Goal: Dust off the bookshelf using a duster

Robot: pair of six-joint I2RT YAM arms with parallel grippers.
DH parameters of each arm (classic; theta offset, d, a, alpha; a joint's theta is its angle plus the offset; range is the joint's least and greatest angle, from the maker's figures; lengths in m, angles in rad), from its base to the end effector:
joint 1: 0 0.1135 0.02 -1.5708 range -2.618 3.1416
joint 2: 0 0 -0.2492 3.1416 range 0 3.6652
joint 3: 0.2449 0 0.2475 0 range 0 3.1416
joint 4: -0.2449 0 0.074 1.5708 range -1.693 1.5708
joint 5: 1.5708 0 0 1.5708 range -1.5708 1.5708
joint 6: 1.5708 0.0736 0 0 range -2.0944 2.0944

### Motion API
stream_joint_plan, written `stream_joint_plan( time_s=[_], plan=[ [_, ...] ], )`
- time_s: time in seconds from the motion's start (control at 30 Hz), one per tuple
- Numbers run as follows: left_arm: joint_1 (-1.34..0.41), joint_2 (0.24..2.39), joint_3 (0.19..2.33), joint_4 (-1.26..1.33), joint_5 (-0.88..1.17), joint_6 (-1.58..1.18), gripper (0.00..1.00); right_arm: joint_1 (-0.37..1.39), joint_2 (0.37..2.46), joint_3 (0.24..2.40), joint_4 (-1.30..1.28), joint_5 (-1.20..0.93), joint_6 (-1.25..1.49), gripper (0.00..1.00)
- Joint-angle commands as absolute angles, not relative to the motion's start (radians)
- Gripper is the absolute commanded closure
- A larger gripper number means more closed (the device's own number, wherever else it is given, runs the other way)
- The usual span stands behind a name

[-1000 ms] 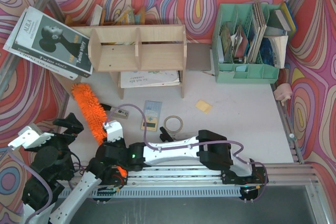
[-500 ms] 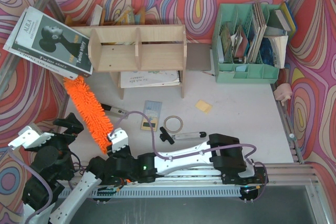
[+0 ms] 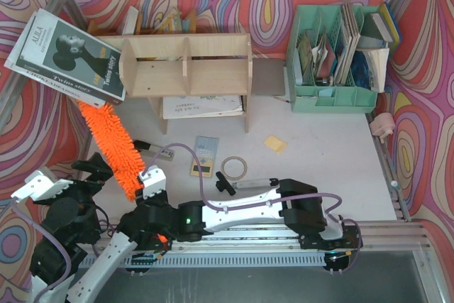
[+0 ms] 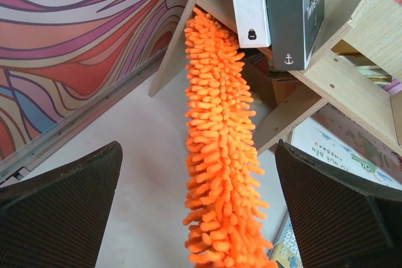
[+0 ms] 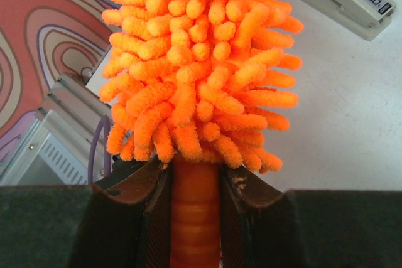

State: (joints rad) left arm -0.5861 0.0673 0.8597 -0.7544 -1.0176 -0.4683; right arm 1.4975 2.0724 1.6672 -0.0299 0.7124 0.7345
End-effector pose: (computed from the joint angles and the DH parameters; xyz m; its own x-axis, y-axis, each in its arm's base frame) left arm 0.0428 0.0467 0.3476 0.2168 -0.4286 -0.8771 -0.3585 0.8008 -0.4799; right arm 0.0847 0.4969 0.2378 -0.4997 0.1214 -0.8577 -0.5073 0.7616 0.4033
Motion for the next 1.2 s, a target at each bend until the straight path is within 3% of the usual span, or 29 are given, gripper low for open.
stream_joint_plan(
  time_s=[0.0,0.27,0.43,0.83,1.17],
  plan=[
    [-0.581,0.071,0.845,-0.752,-1.027,-0.469,0.02,1.459,2.128,1.752,-0.16,0.645,0.821,1.0],
    [-0.58,0.074,0.845,-0.751,-1.026,-0.469,0.02,1.417,2.199,1.826,-0.28,0.529,0.903,1.0],
    [-0.581,0.072,0.844,-0.751,-1.028,-0.468,0.02,1.411,2.175,1.834,-0.251,0.585,0.857,1.0],
    [-0.58,0.082,0.844,-0.751,-1.026,-0.467,0.02,1.413,1.985,1.665,0.083,0.725,0.667,1.0],
    [-0.58,0.078,0.844,-0.749,-1.027,-0.465,0.02,1.394,2.164,1.783,-0.112,0.552,0.802,1.0]
  ],
)
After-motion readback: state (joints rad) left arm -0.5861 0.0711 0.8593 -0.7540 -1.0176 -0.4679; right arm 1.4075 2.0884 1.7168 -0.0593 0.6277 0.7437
